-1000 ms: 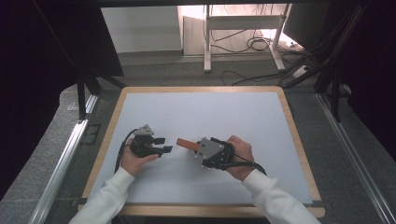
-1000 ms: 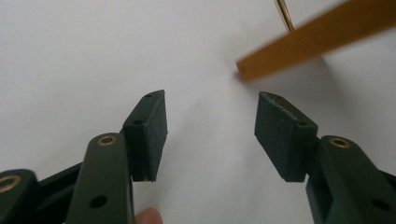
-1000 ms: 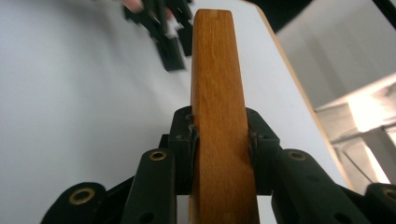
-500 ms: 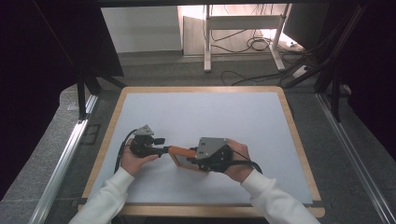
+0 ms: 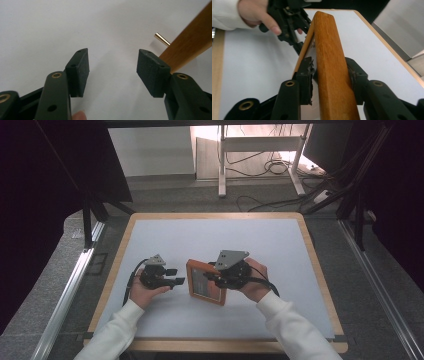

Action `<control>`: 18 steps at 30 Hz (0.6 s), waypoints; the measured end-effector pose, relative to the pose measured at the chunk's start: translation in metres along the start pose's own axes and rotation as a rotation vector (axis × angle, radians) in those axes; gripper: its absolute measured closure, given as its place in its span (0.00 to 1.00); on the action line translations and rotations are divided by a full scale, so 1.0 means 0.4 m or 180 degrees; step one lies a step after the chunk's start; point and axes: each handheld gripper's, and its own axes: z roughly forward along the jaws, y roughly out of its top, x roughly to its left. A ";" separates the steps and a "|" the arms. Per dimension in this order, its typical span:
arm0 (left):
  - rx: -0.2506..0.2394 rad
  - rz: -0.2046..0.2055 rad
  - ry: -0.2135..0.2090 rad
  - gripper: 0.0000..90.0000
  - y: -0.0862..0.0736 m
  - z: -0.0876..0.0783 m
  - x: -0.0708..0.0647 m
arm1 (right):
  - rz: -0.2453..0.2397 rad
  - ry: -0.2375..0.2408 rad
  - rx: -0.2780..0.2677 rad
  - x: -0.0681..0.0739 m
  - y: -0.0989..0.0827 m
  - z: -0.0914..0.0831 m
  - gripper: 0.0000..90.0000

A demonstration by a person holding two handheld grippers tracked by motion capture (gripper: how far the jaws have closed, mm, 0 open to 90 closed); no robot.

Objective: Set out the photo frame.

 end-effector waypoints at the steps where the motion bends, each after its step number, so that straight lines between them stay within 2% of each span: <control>1: 0.0000 0.0000 0.0000 0.47 0.000 0.000 0.000 | 0.0021 -0.0024 0.0018 -0.005 -0.001 0.003 0.66; 11: 0.0027 -0.0006 -0.0017 0.47 -0.001 0.002 0.002 | 0.0290 -0.0220 0.0077 -0.061 -0.024 0.029 0.55; 18: 0.0000 -0.0018 -0.0009 0.47 -0.001 0.002 0.001 | 0.0418 -0.0278 0.0080 -0.078 -0.040 0.037 0.51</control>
